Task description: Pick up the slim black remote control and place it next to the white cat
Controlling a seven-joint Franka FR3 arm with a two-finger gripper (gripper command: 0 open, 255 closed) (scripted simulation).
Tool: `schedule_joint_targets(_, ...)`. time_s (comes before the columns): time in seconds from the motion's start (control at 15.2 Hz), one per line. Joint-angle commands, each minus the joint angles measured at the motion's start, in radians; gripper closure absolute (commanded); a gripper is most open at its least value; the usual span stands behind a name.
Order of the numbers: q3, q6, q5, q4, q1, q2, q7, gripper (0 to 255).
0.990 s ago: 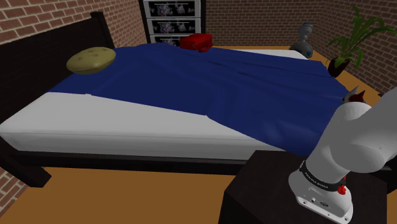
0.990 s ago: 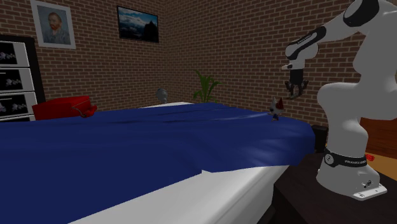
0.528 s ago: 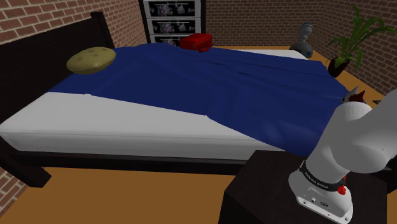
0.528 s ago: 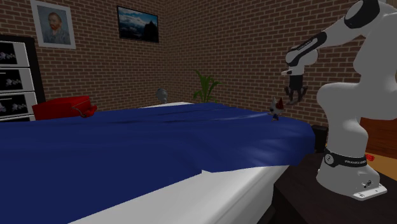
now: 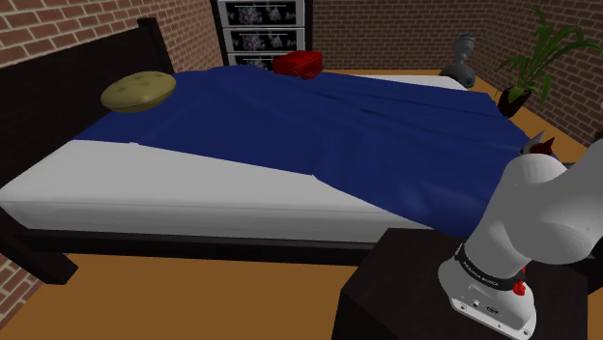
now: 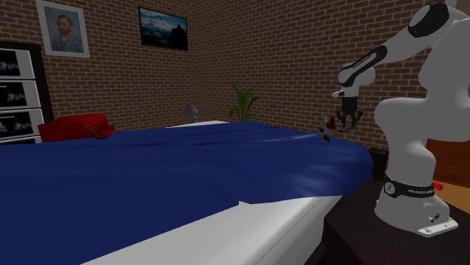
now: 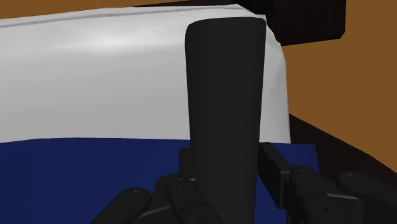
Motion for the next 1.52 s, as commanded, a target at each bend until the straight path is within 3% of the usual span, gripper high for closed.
schedule_joint_targets(0.0,-0.018,0.018,-0.018,-0.009,0.013,-0.014,0.011,255)
schedule_joint_targets(0.46,-0.086,0.077,-0.081,-0.033,0.063,-0.067,0.051,255)
schedule_joint_targets(0.99,-0.089,0.079,-0.084,-0.034,0.065,-0.069,0.053,255)
schedule_joint_targets(1.06,-0.089,0.079,-0.084,-0.034,0.065,-0.069,0.053,0)
schedule_joint_targets(1.45,-0.066,0.058,-0.062,-0.024,0.051,-0.051,0.04,0)
